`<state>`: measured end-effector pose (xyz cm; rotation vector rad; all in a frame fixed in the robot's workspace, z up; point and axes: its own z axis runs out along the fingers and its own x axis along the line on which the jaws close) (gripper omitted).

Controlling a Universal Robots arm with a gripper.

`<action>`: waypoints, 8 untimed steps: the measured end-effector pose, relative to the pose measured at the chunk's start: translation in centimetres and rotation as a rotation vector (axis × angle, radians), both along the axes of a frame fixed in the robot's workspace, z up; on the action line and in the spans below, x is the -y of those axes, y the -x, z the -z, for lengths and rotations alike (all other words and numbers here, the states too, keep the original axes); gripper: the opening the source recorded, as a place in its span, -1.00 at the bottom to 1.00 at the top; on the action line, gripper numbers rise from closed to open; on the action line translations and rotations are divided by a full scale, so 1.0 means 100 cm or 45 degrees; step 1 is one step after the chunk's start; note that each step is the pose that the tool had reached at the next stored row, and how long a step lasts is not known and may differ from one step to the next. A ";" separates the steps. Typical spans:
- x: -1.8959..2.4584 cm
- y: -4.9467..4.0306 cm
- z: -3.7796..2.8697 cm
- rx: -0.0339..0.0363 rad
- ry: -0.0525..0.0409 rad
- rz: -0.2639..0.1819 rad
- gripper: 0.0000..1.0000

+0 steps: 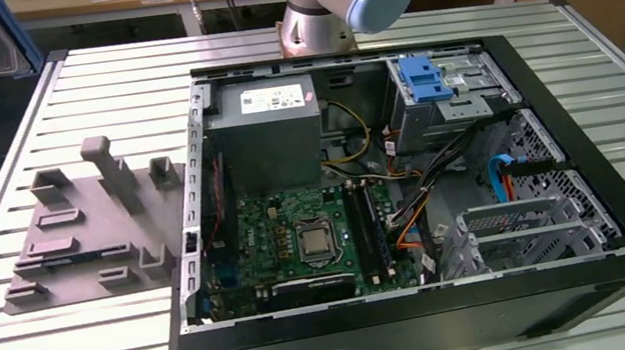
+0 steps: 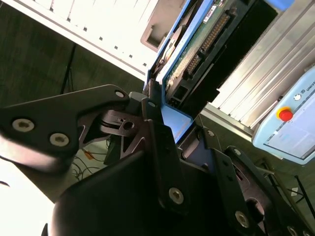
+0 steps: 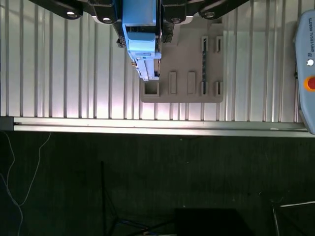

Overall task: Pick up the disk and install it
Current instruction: 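Pick up the disk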

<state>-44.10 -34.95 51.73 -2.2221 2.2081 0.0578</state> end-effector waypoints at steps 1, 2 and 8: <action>0.0018 -0.0003 -0.0001 -0.0002 0.000 0.000 -0.27; 0.0026 -0.0011 0.0000 -0.0001 0.000 0.000 -0.27; 0.0044 -0.0165 0.0000 0.0000 0.000 0.000 -0.27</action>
